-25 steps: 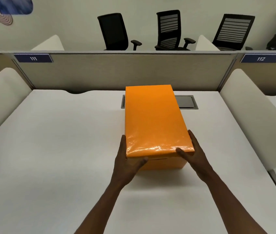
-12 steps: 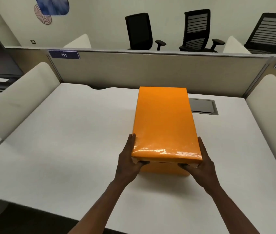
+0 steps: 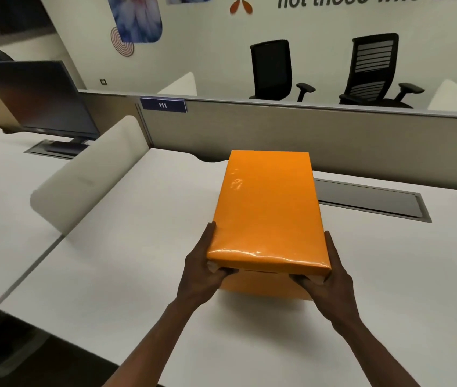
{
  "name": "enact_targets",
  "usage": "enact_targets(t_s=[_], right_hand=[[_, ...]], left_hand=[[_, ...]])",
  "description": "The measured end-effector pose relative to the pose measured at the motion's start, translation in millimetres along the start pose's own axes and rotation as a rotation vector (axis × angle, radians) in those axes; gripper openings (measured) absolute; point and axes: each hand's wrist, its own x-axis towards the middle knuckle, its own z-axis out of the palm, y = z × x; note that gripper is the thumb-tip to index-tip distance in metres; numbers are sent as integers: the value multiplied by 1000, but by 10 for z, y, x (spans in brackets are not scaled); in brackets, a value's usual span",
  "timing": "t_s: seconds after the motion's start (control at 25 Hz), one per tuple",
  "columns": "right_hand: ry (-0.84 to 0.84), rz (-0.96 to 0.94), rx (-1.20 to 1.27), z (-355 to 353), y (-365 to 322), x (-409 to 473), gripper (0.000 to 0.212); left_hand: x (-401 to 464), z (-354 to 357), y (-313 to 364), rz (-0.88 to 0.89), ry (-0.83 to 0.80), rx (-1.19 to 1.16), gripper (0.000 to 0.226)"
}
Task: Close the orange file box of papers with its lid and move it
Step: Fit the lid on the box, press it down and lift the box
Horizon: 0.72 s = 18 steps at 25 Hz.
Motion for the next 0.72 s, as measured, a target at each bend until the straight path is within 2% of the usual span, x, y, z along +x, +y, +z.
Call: enact_targets(t_s=[0.2, 0.44, 0.72], right_hand=[[-19, -56, 52, 1105, -426, 393, 112], [11, -62, 116, 2631, -971, 797, 110], [-11, -73, 104, 3702, -1270, 1270, 107]], left_hand=[[446, -1108, -390, 15, 9, 76, 113], [1128, -2598, -874, -28, -52, 202, 110], [1705, -3506, -1506, -77, -82, 301, 111]])
